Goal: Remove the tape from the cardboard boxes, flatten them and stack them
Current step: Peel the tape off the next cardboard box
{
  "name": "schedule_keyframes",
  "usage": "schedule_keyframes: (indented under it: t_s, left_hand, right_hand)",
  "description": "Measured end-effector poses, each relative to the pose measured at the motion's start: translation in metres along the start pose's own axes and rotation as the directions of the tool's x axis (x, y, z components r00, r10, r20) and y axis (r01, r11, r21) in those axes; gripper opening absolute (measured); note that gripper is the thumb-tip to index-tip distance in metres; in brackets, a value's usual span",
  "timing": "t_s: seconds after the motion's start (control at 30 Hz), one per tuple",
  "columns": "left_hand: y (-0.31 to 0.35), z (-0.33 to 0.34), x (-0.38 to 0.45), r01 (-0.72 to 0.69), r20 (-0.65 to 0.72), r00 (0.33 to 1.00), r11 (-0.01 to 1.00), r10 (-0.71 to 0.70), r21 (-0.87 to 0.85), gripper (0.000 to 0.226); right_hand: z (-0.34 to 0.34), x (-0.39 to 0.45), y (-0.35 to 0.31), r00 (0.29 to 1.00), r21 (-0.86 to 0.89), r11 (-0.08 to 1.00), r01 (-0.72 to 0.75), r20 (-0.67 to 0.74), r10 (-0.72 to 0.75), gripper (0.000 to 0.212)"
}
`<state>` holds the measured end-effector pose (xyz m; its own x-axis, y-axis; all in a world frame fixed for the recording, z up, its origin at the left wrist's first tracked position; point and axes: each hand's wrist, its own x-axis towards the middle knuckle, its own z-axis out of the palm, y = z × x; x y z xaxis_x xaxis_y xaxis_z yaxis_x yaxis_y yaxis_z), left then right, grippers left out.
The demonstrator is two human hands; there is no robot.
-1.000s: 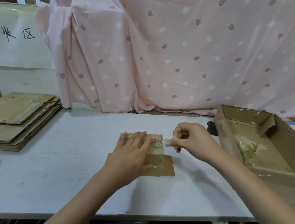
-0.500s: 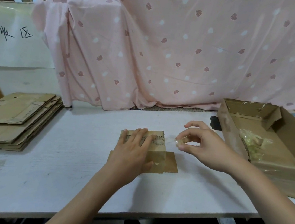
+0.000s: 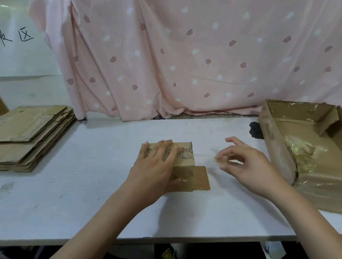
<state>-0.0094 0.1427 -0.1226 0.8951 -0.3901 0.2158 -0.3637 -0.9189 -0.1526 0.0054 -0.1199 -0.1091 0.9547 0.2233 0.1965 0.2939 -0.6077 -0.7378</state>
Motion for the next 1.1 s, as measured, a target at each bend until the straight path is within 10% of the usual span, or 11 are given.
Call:
schedule_keyframes:
  t_s: [0.43, 0.63, 0.93, 1.1]
  left_hand:
    - [0.002, 0.001, 0.003, 0.012, -0.018, 1.000, 0.999, -0.012, 0.038, 0.081]
    - [0.001, 0.004, 0.003, 0.026, -0.033, 0.999, 0.999, -0.025, 0.036, 0.078]
    - [0.002, 0.004, 0.002, 0.043, -0.078, 0.996, 0.999, -0.044, -0.016, 0.075]
    - [0.003, 0.002, 0.002, 0.054, -0.074, 0.996, 0.998, -0.057, -0.040, 0.077]
  right_hand:
    - [0.045, 0.030, -0.002, 0.983, 0.158, 0.984, 0.078, -0.176, -0.049, 0.031]
    - [0.059, 0.019, 0.007, 0.987, 0.676, 0.736, 0.014, -0.128, 0.099, 0.029]
    - [0.059, 0.019, 0.009, 0.989, 0.854, 0.501, -0.142, 0.101, 0.108, 0.029]
    - [0.060, 0.020, 0.017, 0.994, 0.720, 0.687, -0.092, 0.030, 0.102, 0.013]
